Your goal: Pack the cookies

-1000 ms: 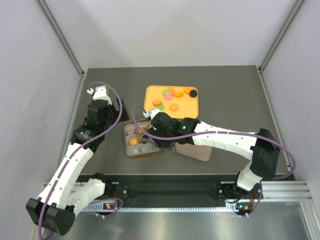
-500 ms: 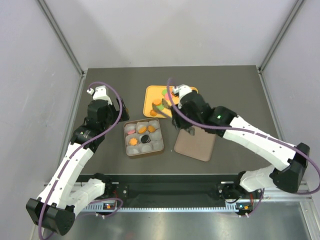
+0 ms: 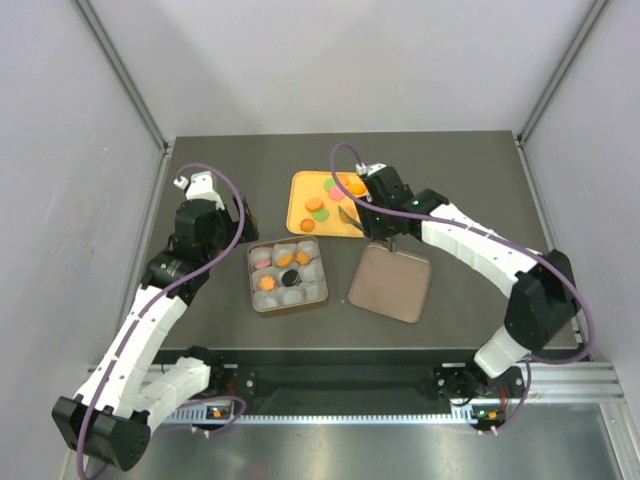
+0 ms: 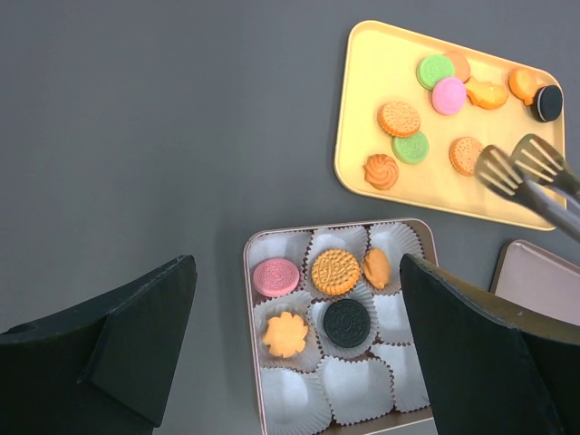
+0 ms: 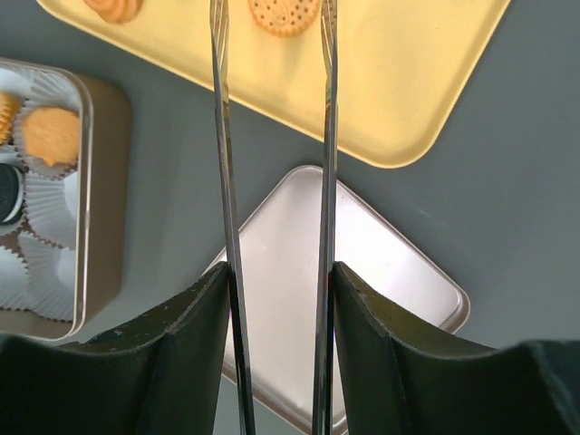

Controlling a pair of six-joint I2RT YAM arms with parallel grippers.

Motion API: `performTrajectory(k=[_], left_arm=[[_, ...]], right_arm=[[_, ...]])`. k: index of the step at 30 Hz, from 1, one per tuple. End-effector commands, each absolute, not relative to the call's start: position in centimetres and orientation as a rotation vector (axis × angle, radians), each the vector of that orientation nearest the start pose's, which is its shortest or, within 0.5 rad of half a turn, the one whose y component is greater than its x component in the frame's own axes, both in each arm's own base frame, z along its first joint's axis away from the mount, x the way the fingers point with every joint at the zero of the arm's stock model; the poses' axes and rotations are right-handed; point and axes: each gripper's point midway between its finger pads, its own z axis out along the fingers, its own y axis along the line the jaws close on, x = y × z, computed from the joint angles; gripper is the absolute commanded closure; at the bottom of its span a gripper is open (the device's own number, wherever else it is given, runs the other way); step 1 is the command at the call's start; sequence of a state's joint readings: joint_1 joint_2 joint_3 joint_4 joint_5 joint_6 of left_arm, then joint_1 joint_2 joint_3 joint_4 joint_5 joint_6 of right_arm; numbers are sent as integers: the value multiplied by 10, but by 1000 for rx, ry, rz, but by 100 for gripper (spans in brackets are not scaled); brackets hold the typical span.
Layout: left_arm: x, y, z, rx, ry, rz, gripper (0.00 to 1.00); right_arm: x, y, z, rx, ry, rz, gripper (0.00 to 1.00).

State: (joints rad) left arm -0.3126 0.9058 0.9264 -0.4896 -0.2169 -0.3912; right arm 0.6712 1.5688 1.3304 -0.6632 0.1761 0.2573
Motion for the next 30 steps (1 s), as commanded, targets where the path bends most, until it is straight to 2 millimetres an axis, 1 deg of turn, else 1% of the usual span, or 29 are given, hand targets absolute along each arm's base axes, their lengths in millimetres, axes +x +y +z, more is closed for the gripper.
performTrajectory(k=[1,7,10,11,13,18,23,30], left_arm=[[304,-73,251,-224,1969,-243,1],[304,-73,252,-225,1964,-243,1],[304,-73,251,-224,1969,-243,1],[305,-74,251,-222,1971,-245,1],[305,-75,250,-220,1975,-247,1],[303,-72,252,-226,1963,-239,1],[304,-73,252,-222,1966,-245,1],[304,-73,252,-225,1967,-242,1]], right_arm=[[346,243,174,-422,2349,232,52],[351,246,163,-425,2366,216,50],[355,243,157,-417,2374,185,49],[356,242,152,-416,2384,173,49],[359,244,148,-421,2393,171,50],[362,245,145,-417,2402,162,53],[364,242,146,-407,2405,165,54],[367,238,140,-414,2421,166,57]])
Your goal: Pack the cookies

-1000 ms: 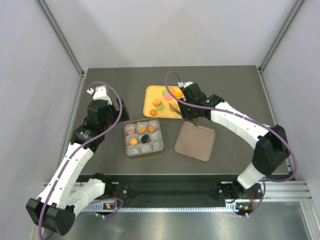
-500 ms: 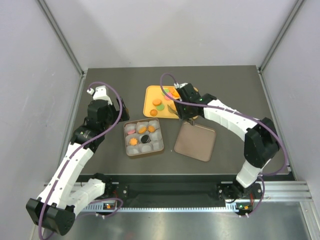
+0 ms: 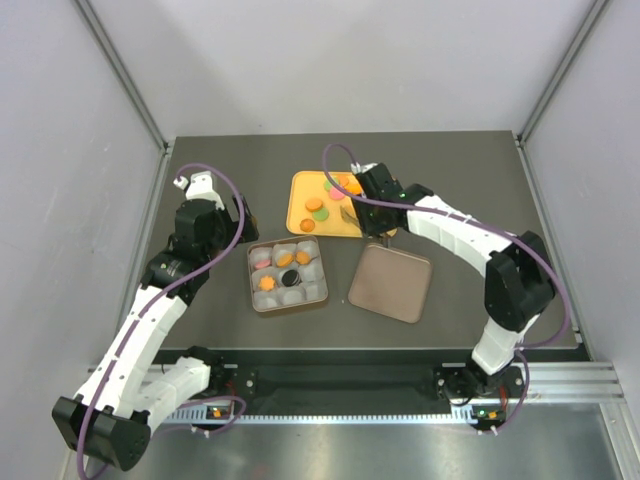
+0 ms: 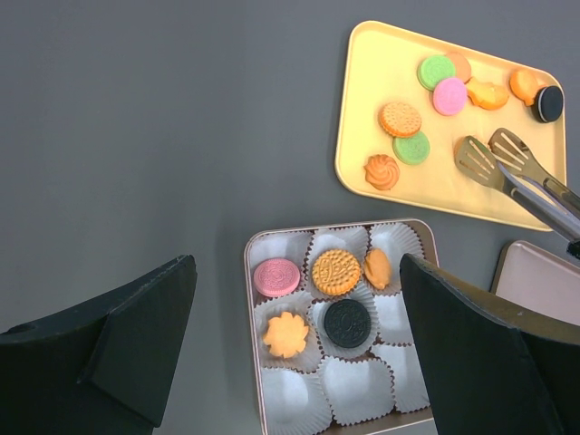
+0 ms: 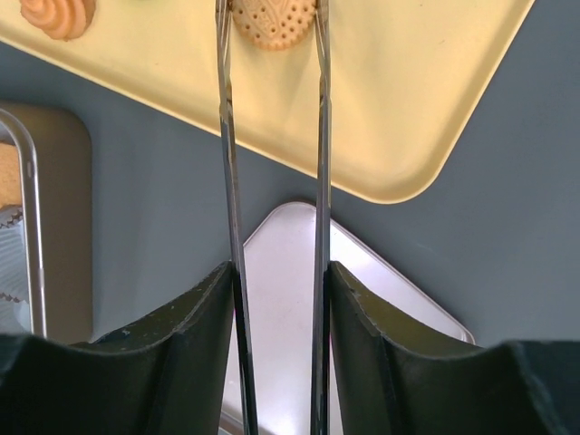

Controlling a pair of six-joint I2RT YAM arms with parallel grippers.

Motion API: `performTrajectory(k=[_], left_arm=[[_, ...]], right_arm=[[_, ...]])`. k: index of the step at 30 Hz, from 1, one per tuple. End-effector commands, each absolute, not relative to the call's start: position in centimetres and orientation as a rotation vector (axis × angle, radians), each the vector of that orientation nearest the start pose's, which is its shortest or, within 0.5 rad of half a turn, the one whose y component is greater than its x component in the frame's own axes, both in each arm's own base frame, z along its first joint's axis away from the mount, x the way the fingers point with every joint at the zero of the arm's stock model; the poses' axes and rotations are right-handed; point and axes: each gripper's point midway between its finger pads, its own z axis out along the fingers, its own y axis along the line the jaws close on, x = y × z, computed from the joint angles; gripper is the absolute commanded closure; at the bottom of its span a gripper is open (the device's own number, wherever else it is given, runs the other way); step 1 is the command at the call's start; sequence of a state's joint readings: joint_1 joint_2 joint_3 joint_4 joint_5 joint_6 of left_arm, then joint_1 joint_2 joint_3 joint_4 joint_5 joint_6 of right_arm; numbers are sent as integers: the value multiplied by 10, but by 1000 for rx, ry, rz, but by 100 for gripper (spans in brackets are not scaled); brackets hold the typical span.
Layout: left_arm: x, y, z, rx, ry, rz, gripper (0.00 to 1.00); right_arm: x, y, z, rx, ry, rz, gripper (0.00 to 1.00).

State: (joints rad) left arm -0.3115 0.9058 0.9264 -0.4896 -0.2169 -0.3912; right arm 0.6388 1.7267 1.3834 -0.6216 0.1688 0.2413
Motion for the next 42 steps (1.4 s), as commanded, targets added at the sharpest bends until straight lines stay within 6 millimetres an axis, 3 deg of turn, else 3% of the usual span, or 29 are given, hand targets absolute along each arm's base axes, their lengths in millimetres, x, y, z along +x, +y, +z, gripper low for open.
performTrajectory(k=[1,13,23,32,42], left_arm=[[304,-73,252,-224,1968,-243,1],[304,-73,252,-224,1965,-247,1],[303,-73,253,-224,1961,-248,1],[303,-72,254,-226,1960,-247,1],[303,-72,254,-227,1958,-251,1]], right_arm=[[368,238,142,-413,2418,168,57],[369,238,139,-421,2434,185,55],[369,237,141,-425,2434,183,68],[367,233,183,-400,2354,214,70],[346,233,217,-404,2299,302,71]])
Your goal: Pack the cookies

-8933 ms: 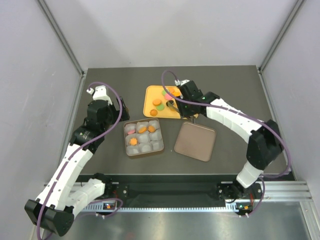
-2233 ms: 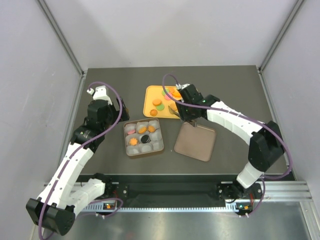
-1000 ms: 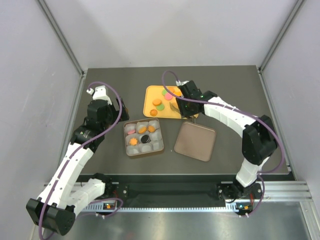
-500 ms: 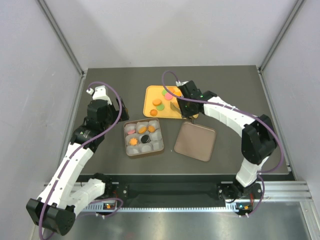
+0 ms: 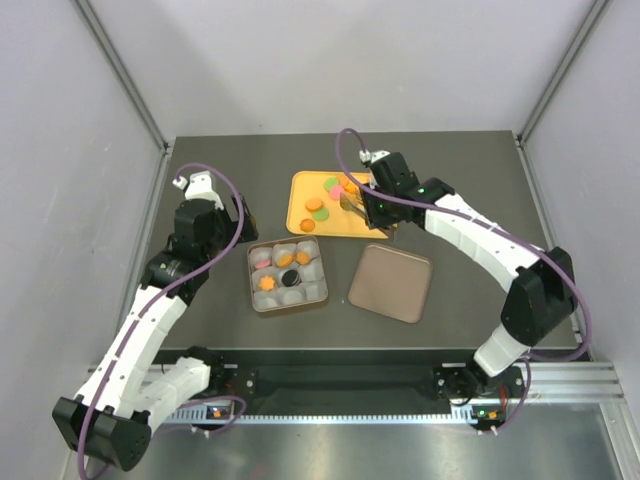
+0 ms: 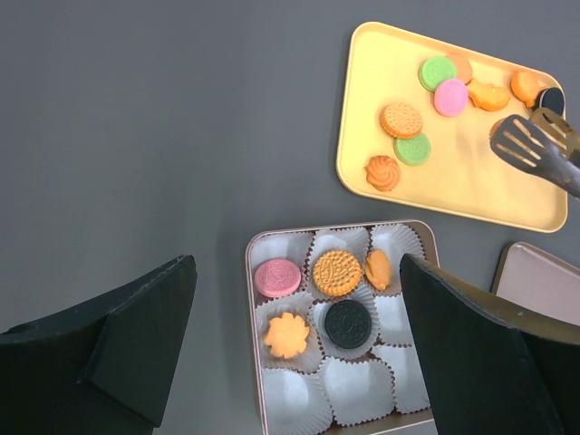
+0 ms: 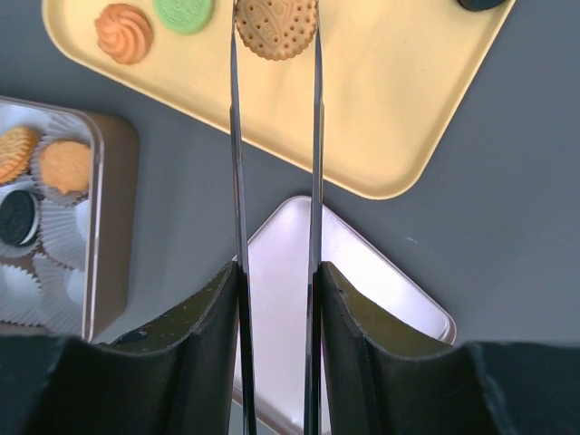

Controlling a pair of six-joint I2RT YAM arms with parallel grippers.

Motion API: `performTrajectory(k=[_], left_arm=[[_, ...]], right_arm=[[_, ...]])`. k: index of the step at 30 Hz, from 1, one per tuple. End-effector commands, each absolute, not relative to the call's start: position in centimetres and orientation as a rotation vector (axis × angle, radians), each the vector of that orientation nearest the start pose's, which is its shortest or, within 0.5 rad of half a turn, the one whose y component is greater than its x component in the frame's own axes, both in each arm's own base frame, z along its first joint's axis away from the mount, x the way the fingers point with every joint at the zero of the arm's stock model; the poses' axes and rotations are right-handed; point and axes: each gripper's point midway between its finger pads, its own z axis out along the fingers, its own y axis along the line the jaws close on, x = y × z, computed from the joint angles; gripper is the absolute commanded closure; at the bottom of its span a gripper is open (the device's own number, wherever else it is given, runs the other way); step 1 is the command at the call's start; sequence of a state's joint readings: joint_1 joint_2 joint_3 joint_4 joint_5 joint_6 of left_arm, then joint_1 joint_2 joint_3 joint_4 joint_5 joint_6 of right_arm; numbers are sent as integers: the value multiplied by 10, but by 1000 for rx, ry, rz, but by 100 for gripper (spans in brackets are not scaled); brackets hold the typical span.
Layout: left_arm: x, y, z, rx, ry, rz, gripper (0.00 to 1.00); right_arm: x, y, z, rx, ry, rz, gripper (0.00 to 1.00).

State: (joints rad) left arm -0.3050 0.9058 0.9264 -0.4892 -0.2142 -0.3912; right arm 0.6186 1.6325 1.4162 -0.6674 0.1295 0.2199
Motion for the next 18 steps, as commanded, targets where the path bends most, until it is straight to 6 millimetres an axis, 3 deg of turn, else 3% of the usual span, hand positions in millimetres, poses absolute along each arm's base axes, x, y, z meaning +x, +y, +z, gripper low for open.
performTrajectory(k=[1,6,11,14,18], left_arm=[[303,-72,254,-227,1958,-251,1],[303,-72,256,-227,1954,-256,1],[302,-72,256,-227,1952,-256,1],[302,-72,256,-226,1952,-258,1],[302,-72,256,-227,1952,-256,1]], right_arm=[[342,235,219,-411,2296,322,71],[301,260,240,-507,2249,408,71],[259,285,246,-577,2224,445,71],[227,305,242,-657,2221,483,71],[209,311,228,-695,2249,480,71]])
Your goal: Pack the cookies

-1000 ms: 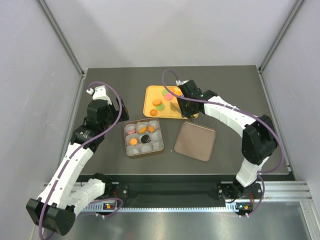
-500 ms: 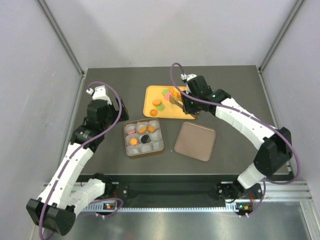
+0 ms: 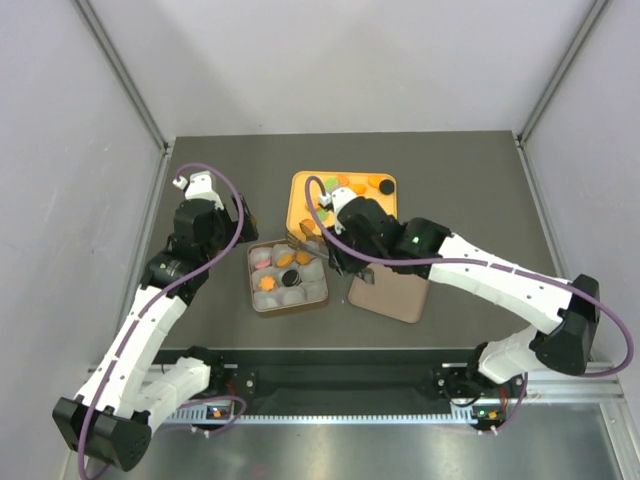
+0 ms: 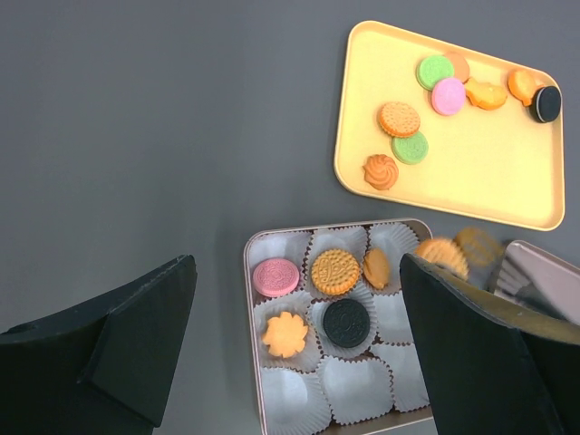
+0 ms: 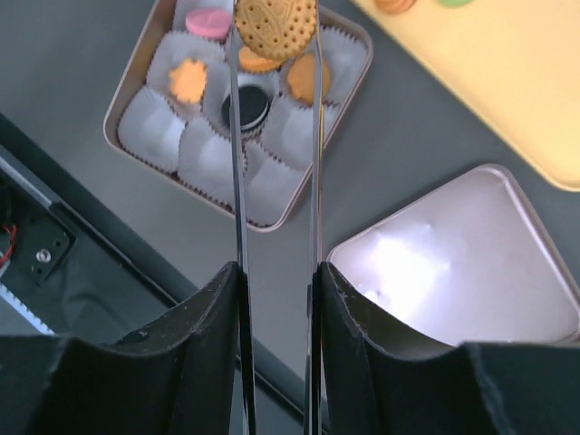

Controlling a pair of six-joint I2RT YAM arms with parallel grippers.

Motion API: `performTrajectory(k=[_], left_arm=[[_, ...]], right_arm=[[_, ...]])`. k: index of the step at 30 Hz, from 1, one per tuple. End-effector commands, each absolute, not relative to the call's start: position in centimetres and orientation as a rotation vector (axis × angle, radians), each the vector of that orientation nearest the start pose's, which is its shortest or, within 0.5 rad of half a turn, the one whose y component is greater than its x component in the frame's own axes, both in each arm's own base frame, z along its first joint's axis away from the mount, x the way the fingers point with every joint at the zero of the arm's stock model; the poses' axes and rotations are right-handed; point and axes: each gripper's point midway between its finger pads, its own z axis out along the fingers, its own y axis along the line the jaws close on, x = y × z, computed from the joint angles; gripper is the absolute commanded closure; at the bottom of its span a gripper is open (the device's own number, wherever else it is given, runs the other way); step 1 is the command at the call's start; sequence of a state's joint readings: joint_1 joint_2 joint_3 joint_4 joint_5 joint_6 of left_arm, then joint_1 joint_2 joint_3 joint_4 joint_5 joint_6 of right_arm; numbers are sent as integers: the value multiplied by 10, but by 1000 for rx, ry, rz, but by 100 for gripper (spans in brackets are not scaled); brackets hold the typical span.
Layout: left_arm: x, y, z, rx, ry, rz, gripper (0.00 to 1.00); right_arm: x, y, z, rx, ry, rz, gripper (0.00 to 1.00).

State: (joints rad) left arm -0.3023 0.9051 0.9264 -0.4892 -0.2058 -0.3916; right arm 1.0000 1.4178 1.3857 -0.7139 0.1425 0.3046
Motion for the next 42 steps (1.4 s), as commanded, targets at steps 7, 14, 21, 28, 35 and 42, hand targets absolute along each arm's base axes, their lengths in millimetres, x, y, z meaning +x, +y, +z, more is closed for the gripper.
performTrajectory(k=[7,14,21,28,35,42], left_arm=[[302,-72,256,-226,1951,-258,1],[302,-72,257,-225,1950,-260,1],[302,-72,256,-226,1951,-258,1],[302,-73,256,-224,1953,-260,1],[302,-73,254,-224,1958,-261,1],[302,-72,255,-225,1955,-258,1]], right_arm=[[190,312,196,-741,2317,462,71],[180,313,181,-773,2341,446,70],[177,314,169,-795,2363,424,70],[177,315,168,-795,2359,402,69],[179,316,166,-804,2350,316,68],[178,318,162,-820,2354,261,66]])
